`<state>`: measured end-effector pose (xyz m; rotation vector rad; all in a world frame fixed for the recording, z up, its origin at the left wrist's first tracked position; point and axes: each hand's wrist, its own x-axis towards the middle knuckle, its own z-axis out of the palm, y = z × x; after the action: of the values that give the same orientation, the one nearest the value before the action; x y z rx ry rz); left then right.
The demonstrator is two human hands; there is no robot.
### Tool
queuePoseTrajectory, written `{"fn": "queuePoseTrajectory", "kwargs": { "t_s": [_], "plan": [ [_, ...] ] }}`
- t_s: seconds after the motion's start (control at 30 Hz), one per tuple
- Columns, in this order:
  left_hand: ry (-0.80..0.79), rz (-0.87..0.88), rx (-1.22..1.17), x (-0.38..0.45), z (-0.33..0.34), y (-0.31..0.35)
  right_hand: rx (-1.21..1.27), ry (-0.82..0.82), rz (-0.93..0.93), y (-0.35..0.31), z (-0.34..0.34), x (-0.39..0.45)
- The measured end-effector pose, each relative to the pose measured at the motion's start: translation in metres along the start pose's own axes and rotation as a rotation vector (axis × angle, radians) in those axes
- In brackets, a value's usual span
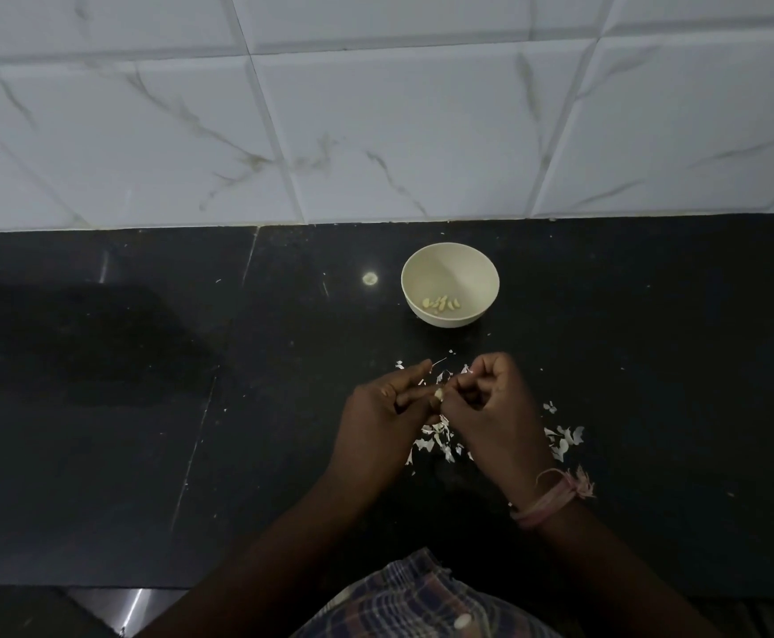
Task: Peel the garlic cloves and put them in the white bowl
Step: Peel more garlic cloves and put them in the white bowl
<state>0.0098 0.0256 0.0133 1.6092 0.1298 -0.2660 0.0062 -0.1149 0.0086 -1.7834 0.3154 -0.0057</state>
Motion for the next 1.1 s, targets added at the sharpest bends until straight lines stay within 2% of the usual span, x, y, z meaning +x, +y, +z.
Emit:
{"fn": "queuePoseTrajectory", "kwargs": {
  "t_s": [0.1,0.17,0.27,0.37,0.47,0.6,0.77,0.97,1.1],
  "plan": [
    [-0.054,0.009,0.071,0.003,-0.003,0.001,-0.043,-0.010,0.014,0.000,-0.001,0.002],
    [-0.075,-0.050,-0.046,0.006,-0.004,0.002,-0.017,-0.009,0.035,0.001,-0.002,0.002],
    [-0.076,-0.132,-0.266,0.008,-0.004,-0.001,0.223,0.029,0.139,0.002,0.000,0.002],
    [-0.054,-0.172,-0.381,0.007,-0.002,-0.008,0.489,0.039,0.262,-0.002,0.003,0.002],
    [-0.031,-0.183,-0.443,0.005,0.000,-0.010,0.484,0.081,0.277,0.000,0.003,0.003],
    [-0.015,-0.136,-0.402,0.005,-0.001,-0.007,0.412,0.133,0.300,0.006,-0.003,0.004],
    [0.000,-0.115,-0.390,0.003,0.000,-0.007,0.321,0.136,0.238,0.015,0.000,0.002],
    [0.049,-0.152,-0.486,0.003,0.002,-0.011,0.373,0.107,0.061,0.010,0.005,-0.004],
    [0.049,-0.165,-0.523,0.001,0.002,-0.011,0.407,0.083,0.023,0.008,0.008,-0.007]
  ]
}}
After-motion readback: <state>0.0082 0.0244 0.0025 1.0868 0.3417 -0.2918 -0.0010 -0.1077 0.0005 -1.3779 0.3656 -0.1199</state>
